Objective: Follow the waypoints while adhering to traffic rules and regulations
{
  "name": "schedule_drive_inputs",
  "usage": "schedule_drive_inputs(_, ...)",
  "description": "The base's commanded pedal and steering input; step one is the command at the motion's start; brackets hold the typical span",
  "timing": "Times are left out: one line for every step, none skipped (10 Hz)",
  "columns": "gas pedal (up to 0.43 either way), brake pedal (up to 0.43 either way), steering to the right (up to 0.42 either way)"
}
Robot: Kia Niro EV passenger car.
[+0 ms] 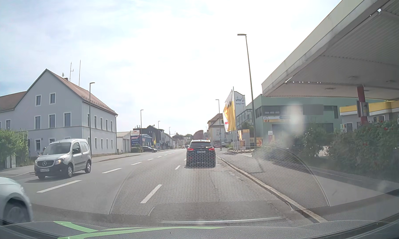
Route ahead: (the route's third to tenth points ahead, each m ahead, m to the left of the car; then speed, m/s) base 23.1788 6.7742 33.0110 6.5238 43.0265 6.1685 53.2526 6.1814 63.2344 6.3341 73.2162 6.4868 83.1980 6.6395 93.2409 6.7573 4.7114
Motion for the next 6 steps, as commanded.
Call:
schedule_drive_inputs(0.157, 0.0, 0.005)
schedule_drive_inputs(0.157, 0.0, 0.004)
schedule_drive_inputs(0.157, 0.0, 0.002)
schedule_drive_inputs(0.157, 0.0, 0.0)
schedule_drive_inputs(0.157, 0.0, -0.001)
schedule_drive_inputs(0.157, 0.0, -0.002)
